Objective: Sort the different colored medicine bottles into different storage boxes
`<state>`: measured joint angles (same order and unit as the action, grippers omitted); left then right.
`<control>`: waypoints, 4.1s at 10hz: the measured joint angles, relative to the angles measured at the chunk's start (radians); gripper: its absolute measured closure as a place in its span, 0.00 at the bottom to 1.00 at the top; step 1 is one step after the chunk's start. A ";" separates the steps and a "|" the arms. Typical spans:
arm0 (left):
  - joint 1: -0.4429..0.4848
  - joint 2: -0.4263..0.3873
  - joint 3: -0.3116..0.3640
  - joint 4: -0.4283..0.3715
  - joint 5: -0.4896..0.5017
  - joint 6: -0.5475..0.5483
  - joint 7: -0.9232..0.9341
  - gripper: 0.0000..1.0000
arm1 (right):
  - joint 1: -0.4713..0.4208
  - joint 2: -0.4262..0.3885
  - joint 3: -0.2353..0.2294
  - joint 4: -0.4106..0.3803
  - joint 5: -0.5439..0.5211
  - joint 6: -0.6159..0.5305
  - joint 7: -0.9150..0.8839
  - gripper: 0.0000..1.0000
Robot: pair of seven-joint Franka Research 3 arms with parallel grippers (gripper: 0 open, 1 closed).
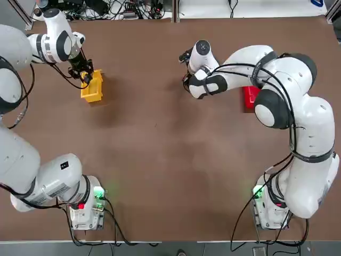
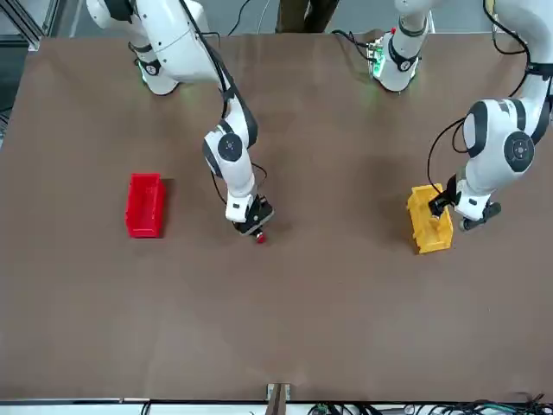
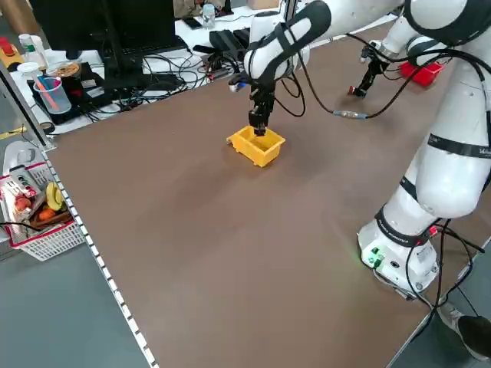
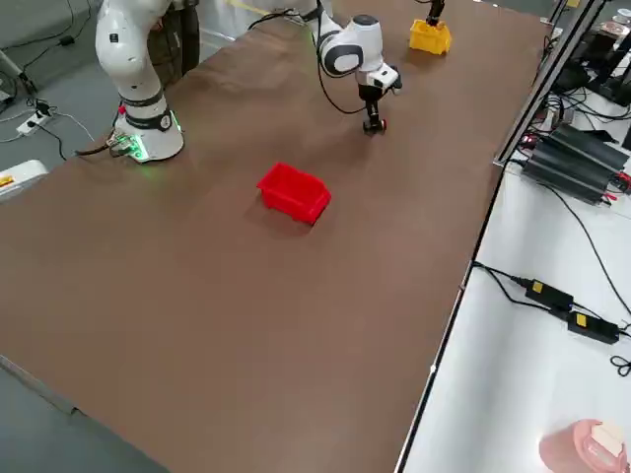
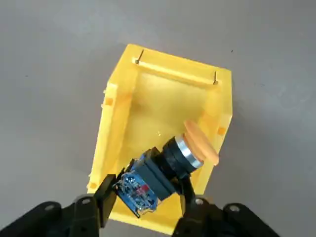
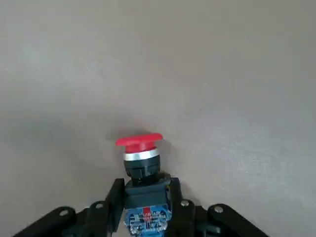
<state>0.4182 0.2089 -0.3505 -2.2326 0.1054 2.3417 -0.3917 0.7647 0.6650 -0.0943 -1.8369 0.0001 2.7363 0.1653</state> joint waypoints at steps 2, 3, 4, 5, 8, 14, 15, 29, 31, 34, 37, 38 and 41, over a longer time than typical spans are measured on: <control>0.000 0.006 0.000 0.006 0.000 0.004 -0.001 0.17 | -0.002 0.000 -0.010 -0.001 0.000 -0.001 0.006 0.59; 0.000 0.005 0.000 0.011 0.000 0.003 -0.001 0.02 | -0.013 -0.002 -0.023 -0.001 0.001 -0.001 0.006 0.59; 0.001 0.001 0.000 0.024 0.000 -0.016 -0.002 0.01 | -0.042 -0.008 -0.035 -0.002 0.001 -0.004 0.000 0.59; 0.001 -0.012 0.000 0.057 0.000 -0.077 -0.002 0.01 | -0.085 -0.027 -0.042 -0.002 0.000 -0.026 -0.029 0.59; -0.001 -0.115 -0.031 0.263 -0.011 -0.345 0.032 0.01 | -0.238 -0.175 -0.046 -0.004 0.000 -0.275 -0.179 0.59; -0.021 -0.145 0.000 0.615 -0.107 -0.707 0.259 0.01 | -0.547 -0.489 -0.046 -0.279 0.000 -0.463 -0.449 0.59; -0.101 -0.146 0.079 0.642 -0.110 -0.734 0.273 0.01 | -0.561 -0.513 -0.045 -0.324 0.000 -0.460 -0.450 0.59; -0.499 -0.186 0.403 0.701 -0.115 -0.822 0.323 0.00 | -0.644 -0.542 -0.035 -0.434 0.032 -0.428 -0.449 0.00; -0.503 -0.186 0.394 0.704 -0.115 -0.837 0.323 0.00 | -0.644 -0.546 -0.035 -0.414 0.036 -0.427 -0.440 0.00; -0.502 -0.186 0.394 0.705 -0.115 -0.839 0.323 0.00 | -0.654 -0.555 -0.037 -0.284 0.037 -0.492 -0.324 0.00; -0.501 -0.186 0.394 0.705 -0.115 -0.840 0.323 0.00 | -0.687 -0.555 -0.038 -0.094 0.037 -0.641 -0.284 0.00; -0.499 -0.186 0.395 0.705 -0.115 -0.840 0.323 0.00 | -0.695 -0.553 -0.039 -0.035 0.036 -0.681 -0.268 0.00; -0.499 -0.186 0.395 0.705 -0.115 -0.840 0.323 0.00 | -0.697 -0.548 -0.035 0.179 -0.001 -0.883 -0.184 0.00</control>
<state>-0.0805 0.0231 0.0446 -1.5271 -0.0099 1.5021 -0.0688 0.0682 0.1173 -0.1288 -1.6577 -0.0012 1.8534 -0.0186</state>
